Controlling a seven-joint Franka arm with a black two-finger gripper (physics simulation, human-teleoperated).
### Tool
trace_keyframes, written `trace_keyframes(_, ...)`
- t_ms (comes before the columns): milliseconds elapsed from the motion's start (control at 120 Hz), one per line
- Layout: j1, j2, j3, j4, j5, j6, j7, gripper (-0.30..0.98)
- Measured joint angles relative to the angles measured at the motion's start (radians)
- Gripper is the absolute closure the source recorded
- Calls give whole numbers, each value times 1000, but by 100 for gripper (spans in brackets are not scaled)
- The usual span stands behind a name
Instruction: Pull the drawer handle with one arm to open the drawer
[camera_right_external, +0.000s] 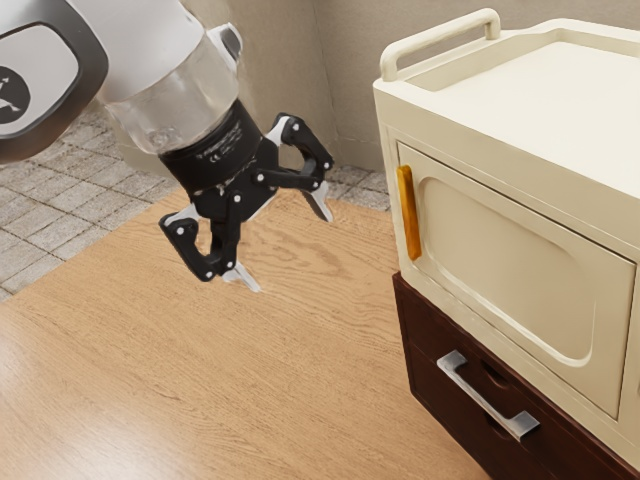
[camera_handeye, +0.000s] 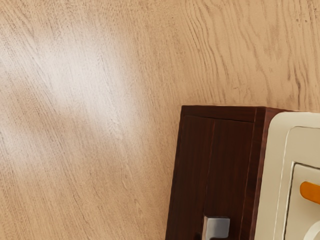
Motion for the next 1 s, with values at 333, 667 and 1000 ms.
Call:
trace_keyframes(333,-115,40,-5,-41,7,-142,11,0)
trace_keyframes(667,-148,124,-6,-123,-62,54,9,0)
trace_keyframes(1000,-172,140,-6,-182,-86,167,9,0)
